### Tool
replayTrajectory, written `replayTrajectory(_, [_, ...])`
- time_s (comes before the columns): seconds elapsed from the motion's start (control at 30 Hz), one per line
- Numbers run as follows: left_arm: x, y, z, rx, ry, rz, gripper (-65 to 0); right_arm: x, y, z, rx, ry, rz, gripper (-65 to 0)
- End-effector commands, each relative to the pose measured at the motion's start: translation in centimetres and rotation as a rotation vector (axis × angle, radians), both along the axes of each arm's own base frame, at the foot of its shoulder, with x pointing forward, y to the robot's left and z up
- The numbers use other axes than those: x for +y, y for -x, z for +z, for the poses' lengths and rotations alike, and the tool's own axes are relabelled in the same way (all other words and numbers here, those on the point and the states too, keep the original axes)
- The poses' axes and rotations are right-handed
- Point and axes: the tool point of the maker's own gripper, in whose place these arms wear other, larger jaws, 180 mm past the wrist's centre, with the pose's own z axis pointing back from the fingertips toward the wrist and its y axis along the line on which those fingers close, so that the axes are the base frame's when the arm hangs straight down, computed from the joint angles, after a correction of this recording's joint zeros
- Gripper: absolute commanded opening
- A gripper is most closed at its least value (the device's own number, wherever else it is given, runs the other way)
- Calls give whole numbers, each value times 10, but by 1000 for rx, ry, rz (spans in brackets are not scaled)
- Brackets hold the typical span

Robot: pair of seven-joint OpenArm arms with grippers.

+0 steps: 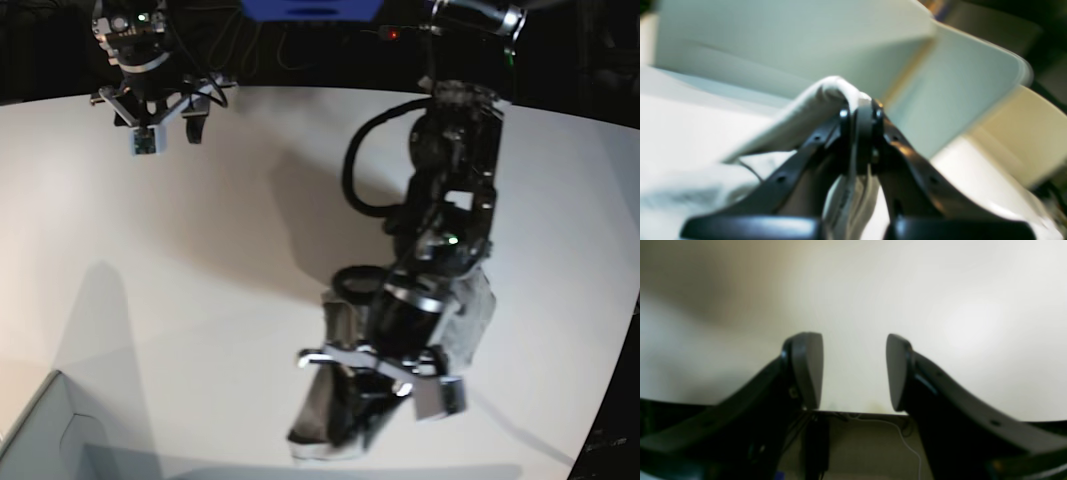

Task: Layout the t-shirt on the table in an organized manner, then fold the t-shirt properly
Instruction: 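Drag the gripped shirt fabric across the table with the left gripper, then release the shirt and move the left gripper toward the collar area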

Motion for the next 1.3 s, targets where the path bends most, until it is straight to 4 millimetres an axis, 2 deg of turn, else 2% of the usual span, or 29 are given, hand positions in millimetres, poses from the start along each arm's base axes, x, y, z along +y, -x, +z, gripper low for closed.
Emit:
replayTrajectory(0.0, [-21,0,20,-59,31,-47,-645,-5,-2,7,-28,10,1,-345])
replayTrajectory(0.1, [-69,7,7,-18,24,-156,-635,-12,1,4,-4,20,-18,-345])
replayTrajectory(0.13, [-84,12,0,0,14,-193,-608,-15,3,2,8,25,-24,-345])
replayTrajectory(0.2, [-105,18,-14,25,-12,-247,-520,-21,5,1,24,35,-37,-345])
replayTrajectory(0.27, [-123,25,-26,47,-38,-300,-399,-25,5,1,27,43,-43,-345])
replayTrajectory(0.33, [-136,34,-34,56,-61,-340,-308,-29,5,1,27,50,-52,-345])
replayTrajectory(0.37, [-135,36,-38,61,-73,-345,-276,-30,5,1,27,51,-53,-345])
replayTrajectory(0.47, [-125,35,-47,71,-98,-336,-242,-29,5,1,25,50,-52,-345])
replayTrajectory(0.53, [-106,29,-59,92,-117,-297,-242,-29,3,2,22,50,-52,-345])
replayTrajectory(0.57, [-91,21,-62,102,-121,-259,-242,-29,3,2,21,49,-51,-345])
replayTrajectory(0.67, [-40,-4,-95,197,-115,-124,-242,-27,2,2,19,46,-47,-345])
replayTrajectory(0.73, [-3,-18,-129,292,-108,-27,-242,-27,2,2,19,47,-46,-345])
replayTrajectory(0.83, [38,-39,-160,386,-97,76,-242,-27,0,3,13,47,-46,-345])
replayTrajectory(0.93, [54,-43,-192,476,-100,113,-242,-27,-6,5,1,45,-45,-345])
replayTrajectory(1.03, [59,-39,-212,532,-107,121,-242,-27,-8,6,-4,45,-46,-345])
replayTrajectory(1.27, [57,-24,-230,572,-110,114,-242,-27,-10,7,-10,45,-46,-345])
